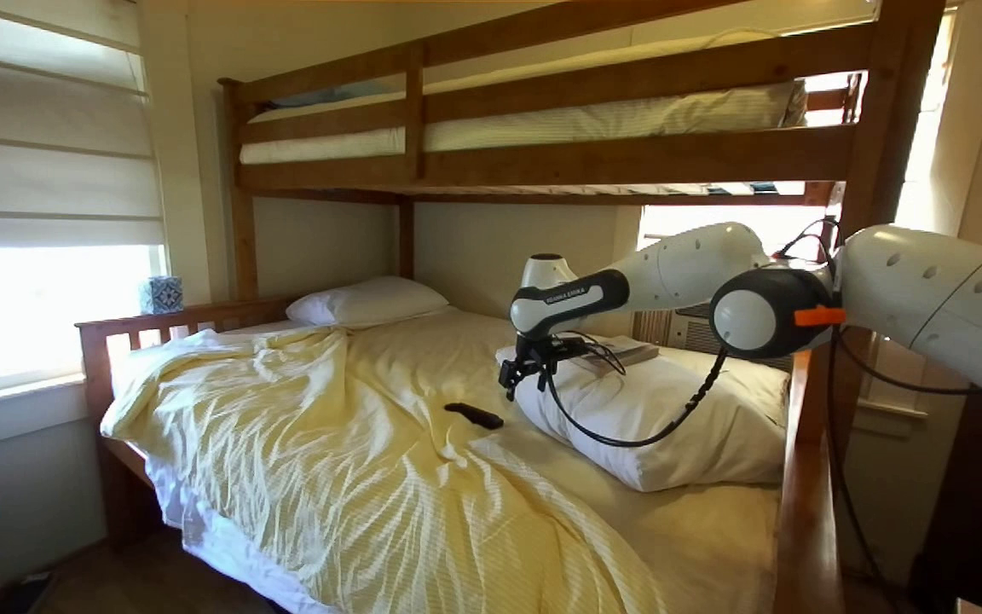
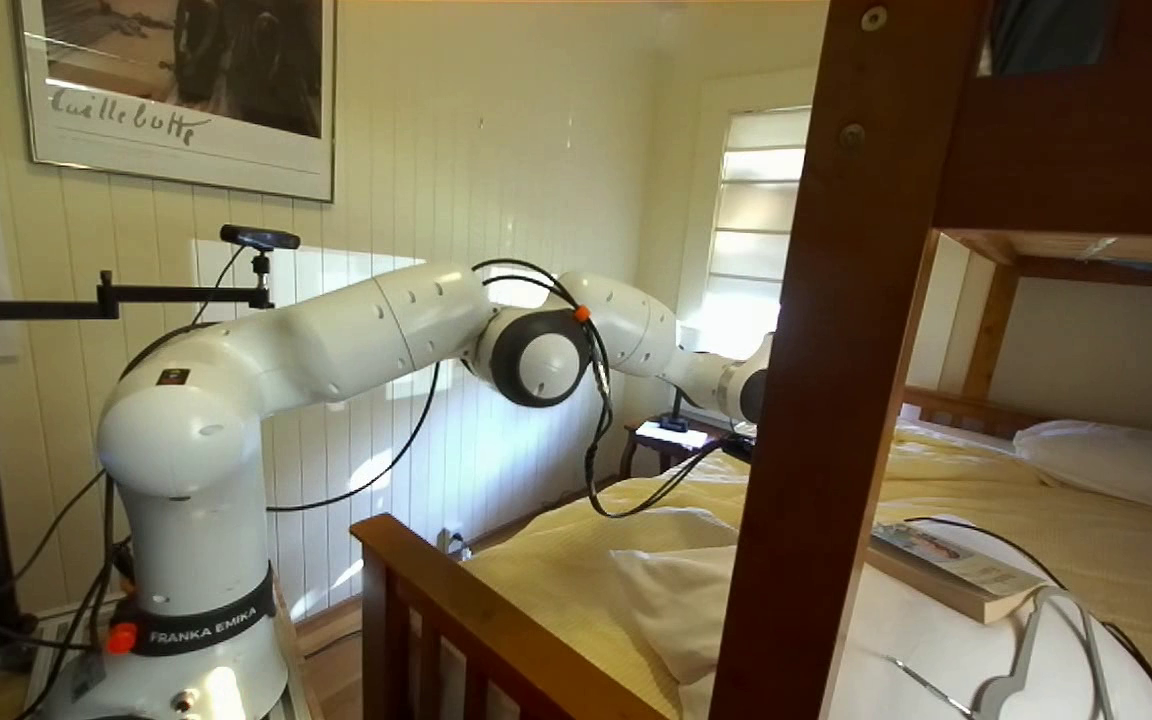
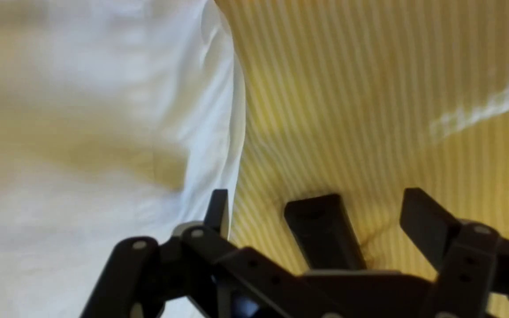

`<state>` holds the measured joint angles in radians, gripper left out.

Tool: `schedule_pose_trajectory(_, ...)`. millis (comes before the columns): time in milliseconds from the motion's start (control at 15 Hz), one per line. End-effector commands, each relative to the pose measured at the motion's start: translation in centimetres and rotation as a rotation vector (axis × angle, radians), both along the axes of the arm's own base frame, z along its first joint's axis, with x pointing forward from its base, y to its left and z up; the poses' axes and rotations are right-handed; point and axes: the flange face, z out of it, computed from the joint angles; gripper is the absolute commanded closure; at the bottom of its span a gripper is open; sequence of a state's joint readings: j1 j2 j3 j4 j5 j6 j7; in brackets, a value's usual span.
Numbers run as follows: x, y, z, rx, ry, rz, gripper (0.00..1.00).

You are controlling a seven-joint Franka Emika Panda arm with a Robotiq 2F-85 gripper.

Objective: Put the remote directly onto the bed

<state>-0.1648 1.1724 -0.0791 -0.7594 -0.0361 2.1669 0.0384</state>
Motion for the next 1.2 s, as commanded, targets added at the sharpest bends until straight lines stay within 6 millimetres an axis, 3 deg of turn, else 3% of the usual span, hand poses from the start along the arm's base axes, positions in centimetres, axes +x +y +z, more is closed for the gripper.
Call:
schedule_pose_trajectory(0, 0.1, -0.1, -0.1, -0.006, 0.000, 0.003, 0.00)
schedule_pose_trajectory(267, 1.6, -0.6, 0.2, -0.163, -0.187, 0.099, 0.00)
schedule_pose_trajectory(467, 2.2, -0.1, -1.3, -0.233, -0.280, 0.157, 0.00)
schedule_pose_trajectory(800, 2.5, 2.0, -4.3, -0.190, -0.294, 0.296, 0.00)
schedule_pose_trajectory(1133, 2.1, 2.0, -4.6, -0.185, -0.267, 0.262, 0.00)
